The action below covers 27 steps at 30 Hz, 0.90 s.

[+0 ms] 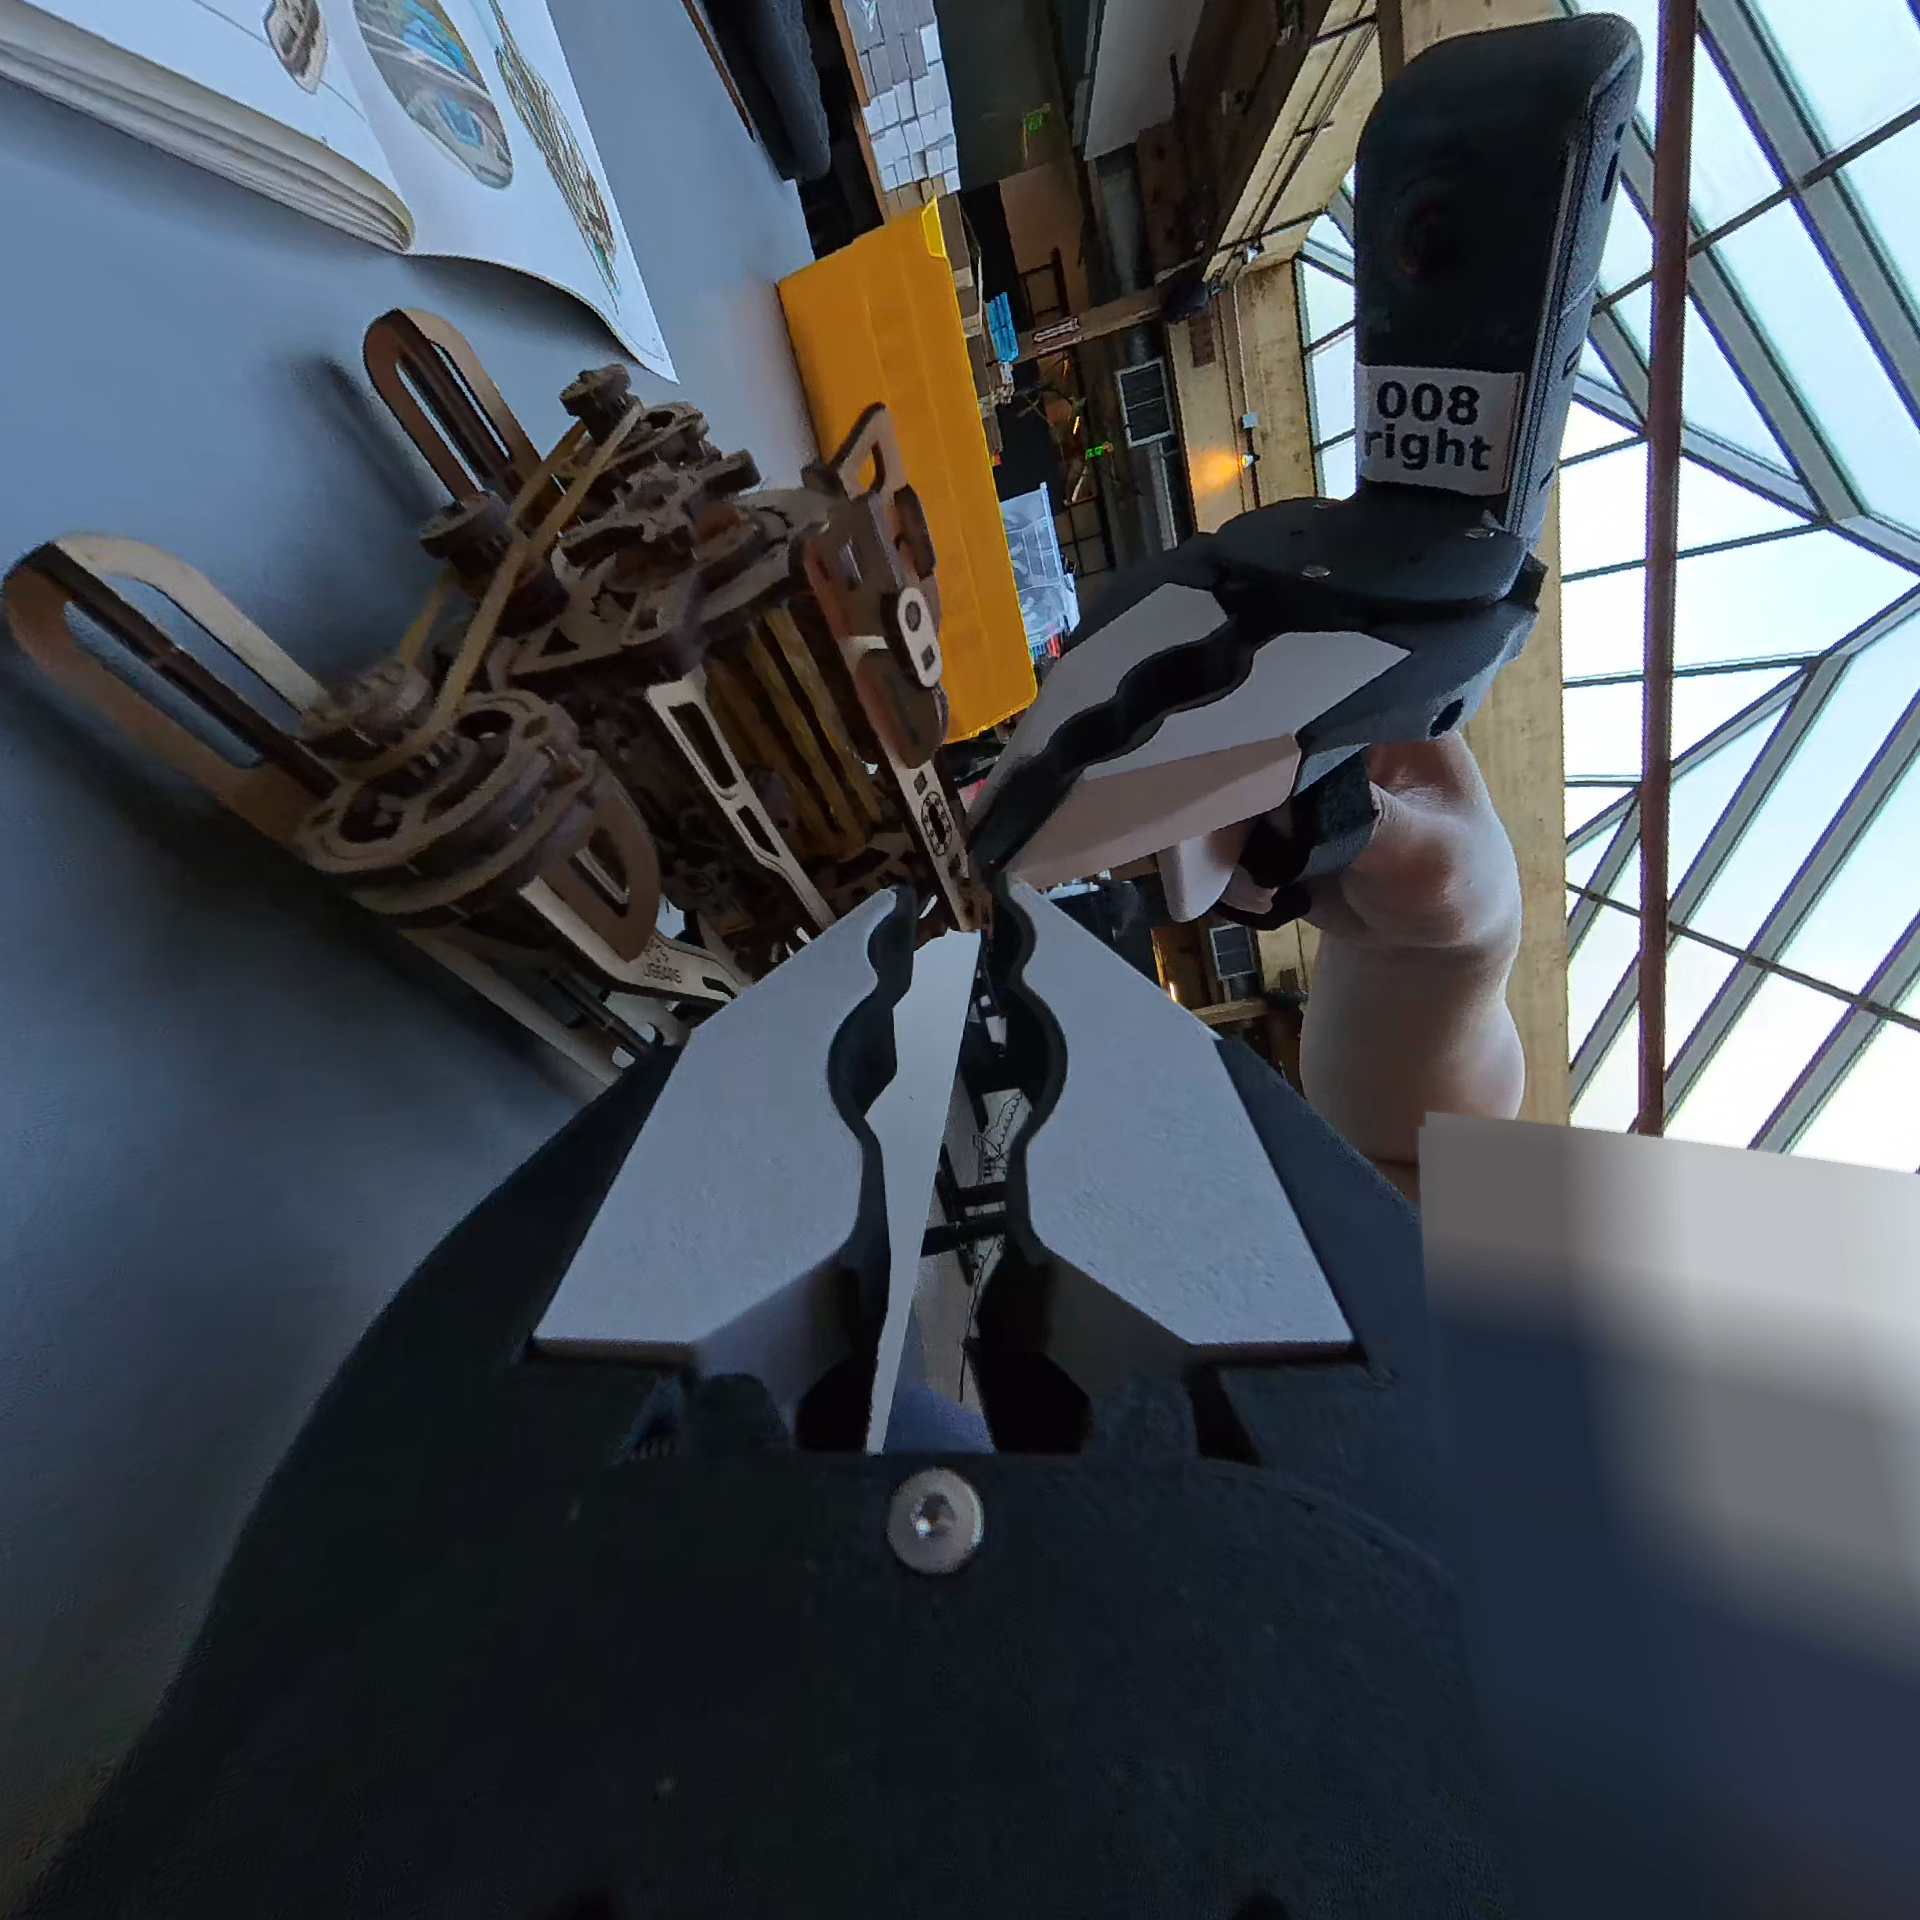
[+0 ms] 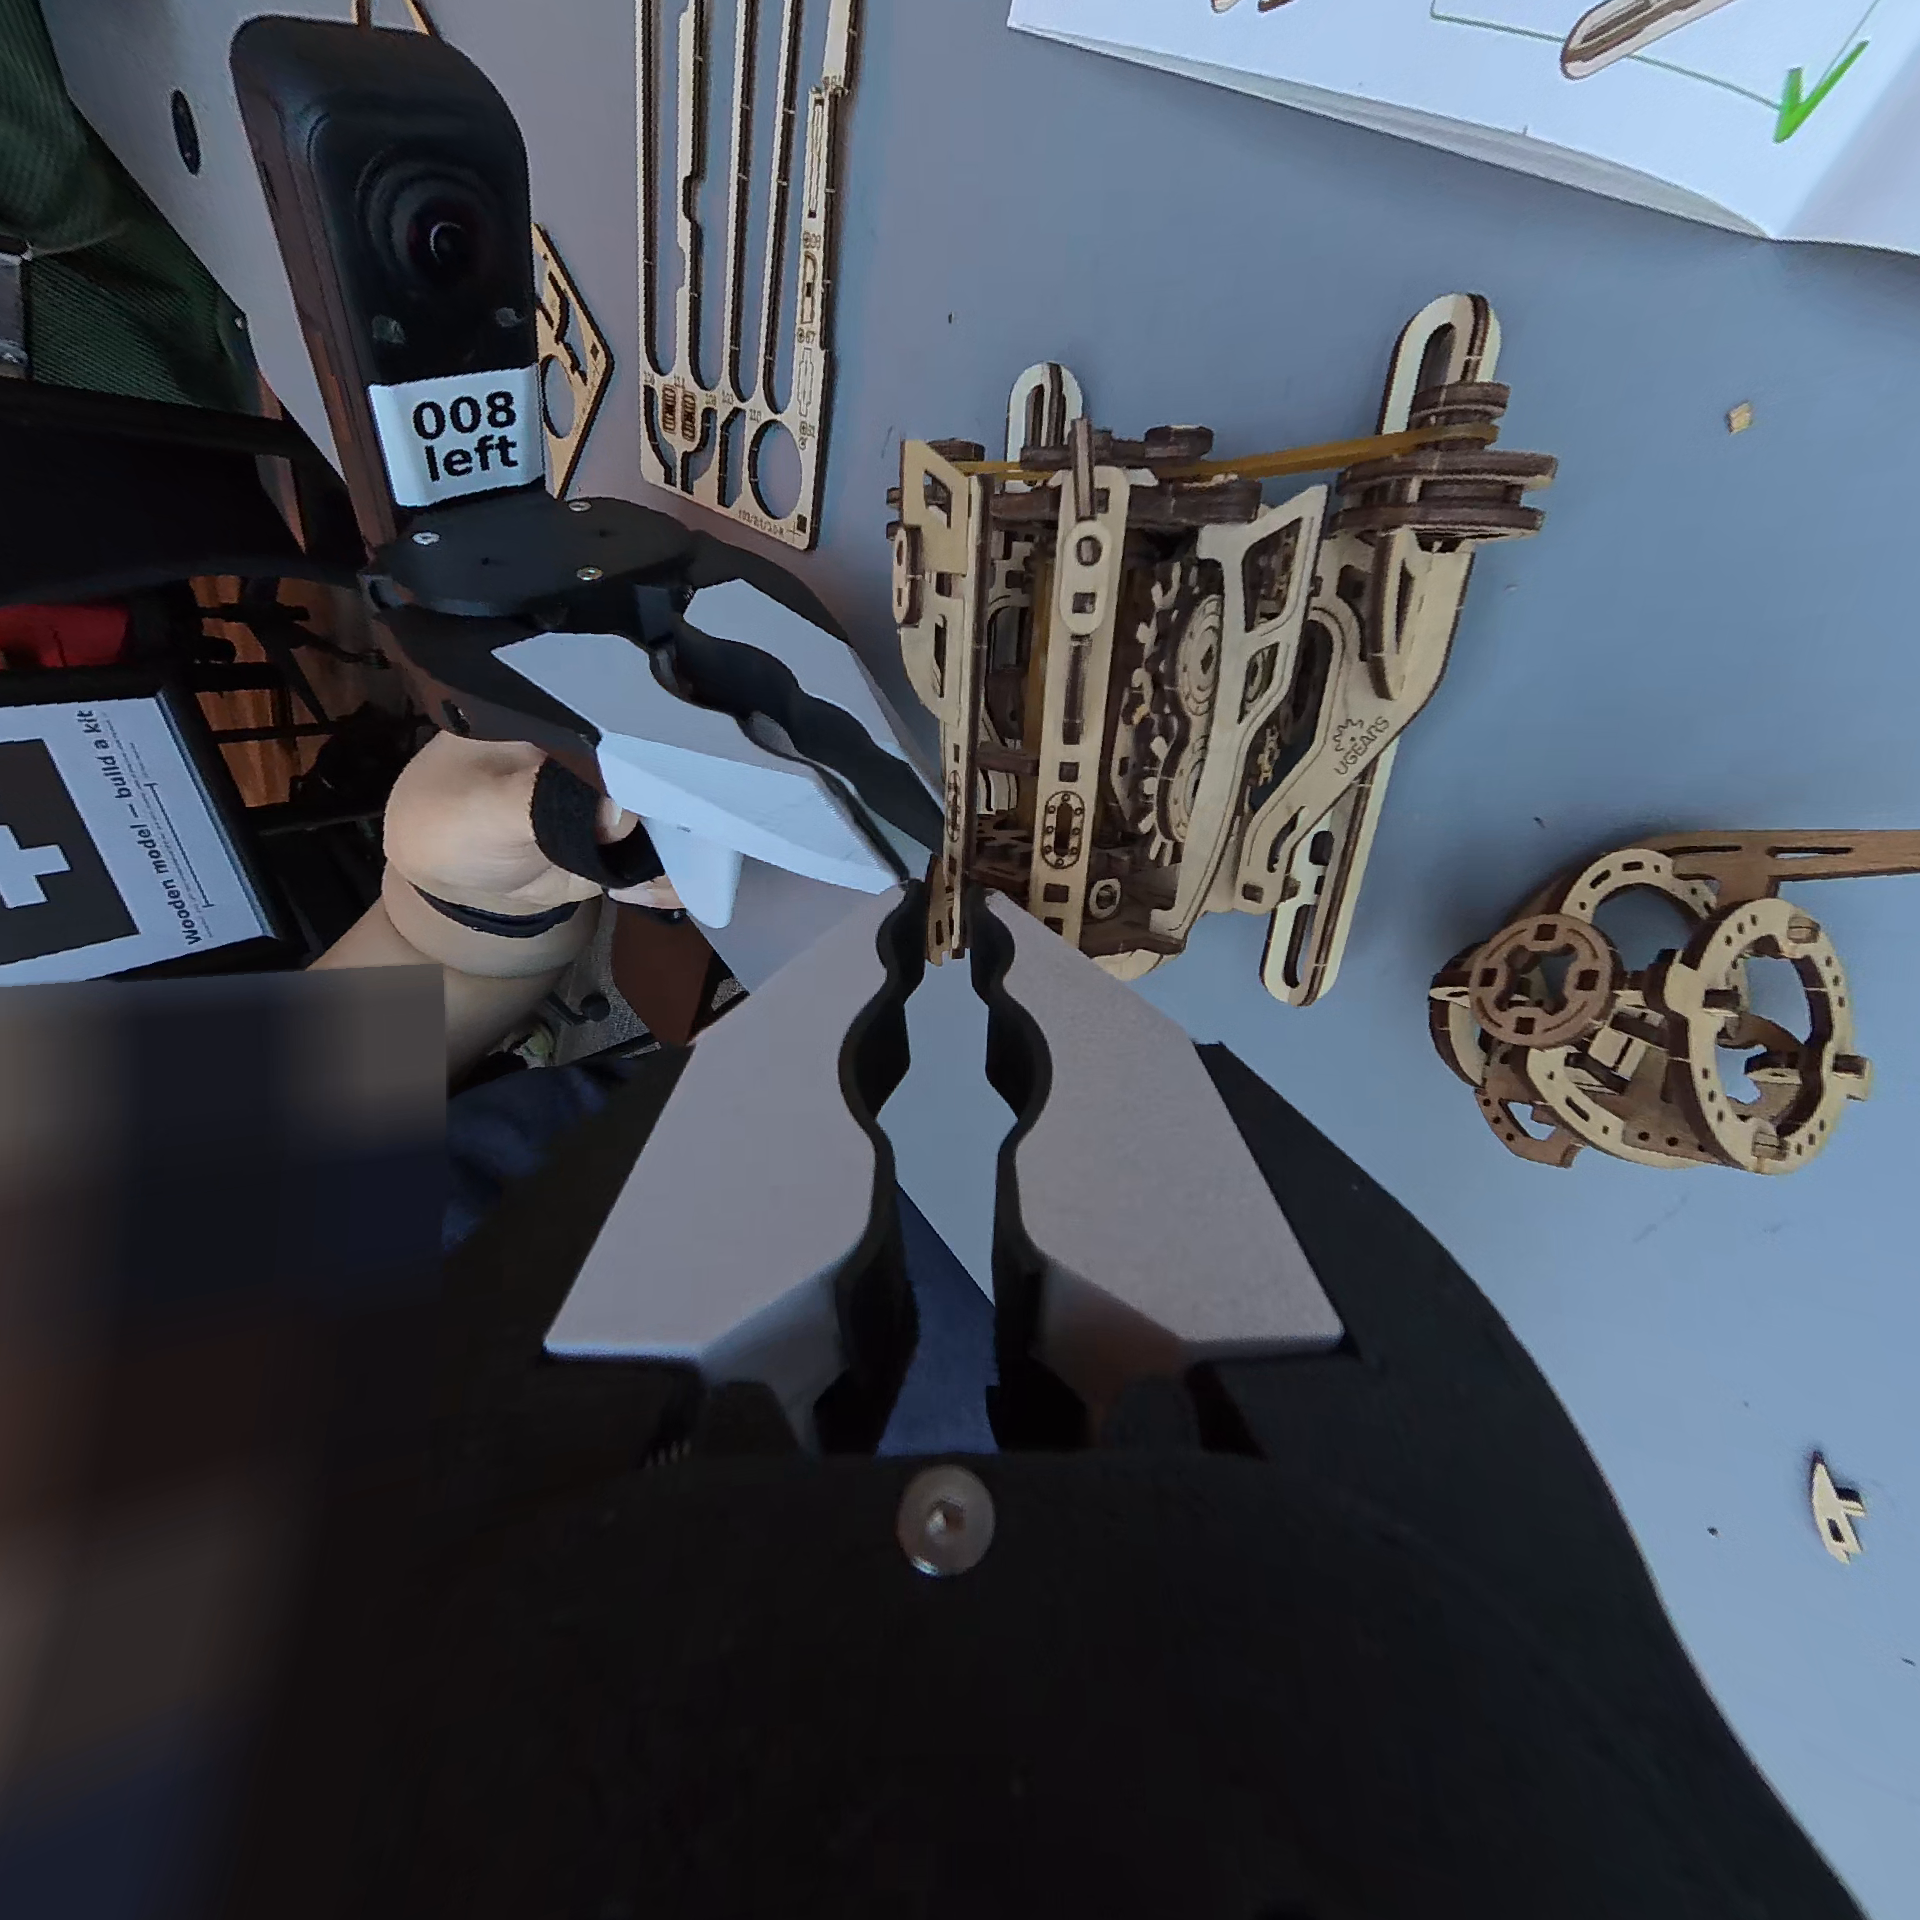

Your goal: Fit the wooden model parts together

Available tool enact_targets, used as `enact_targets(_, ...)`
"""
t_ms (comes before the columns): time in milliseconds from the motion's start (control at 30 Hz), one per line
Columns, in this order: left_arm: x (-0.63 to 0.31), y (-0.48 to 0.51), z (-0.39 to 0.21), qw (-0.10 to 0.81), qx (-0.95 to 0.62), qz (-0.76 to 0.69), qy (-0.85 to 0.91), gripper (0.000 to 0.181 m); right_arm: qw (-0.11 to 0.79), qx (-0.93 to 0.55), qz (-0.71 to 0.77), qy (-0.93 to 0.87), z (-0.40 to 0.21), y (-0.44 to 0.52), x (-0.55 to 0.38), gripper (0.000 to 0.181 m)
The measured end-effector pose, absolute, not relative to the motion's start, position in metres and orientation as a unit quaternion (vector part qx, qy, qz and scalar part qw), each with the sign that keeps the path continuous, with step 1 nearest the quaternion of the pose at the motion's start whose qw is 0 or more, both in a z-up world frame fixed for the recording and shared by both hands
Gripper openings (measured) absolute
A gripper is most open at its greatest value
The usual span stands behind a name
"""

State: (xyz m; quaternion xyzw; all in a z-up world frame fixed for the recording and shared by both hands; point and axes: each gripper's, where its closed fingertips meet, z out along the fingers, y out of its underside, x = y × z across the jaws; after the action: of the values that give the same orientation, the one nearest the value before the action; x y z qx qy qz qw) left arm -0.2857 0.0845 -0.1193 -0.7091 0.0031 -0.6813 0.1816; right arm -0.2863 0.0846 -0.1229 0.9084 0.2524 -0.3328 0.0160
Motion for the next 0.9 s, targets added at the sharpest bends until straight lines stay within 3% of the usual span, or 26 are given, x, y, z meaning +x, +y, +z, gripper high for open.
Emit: enact_targets(900, -0.2813, 0.0824, -0.1168, 0.158, -0.684, -0.711, -0.038, 0.015, 0.035, 0.899, -0.371, 0.230, -0.1223, 0.0841, -0.2873, 0.002)
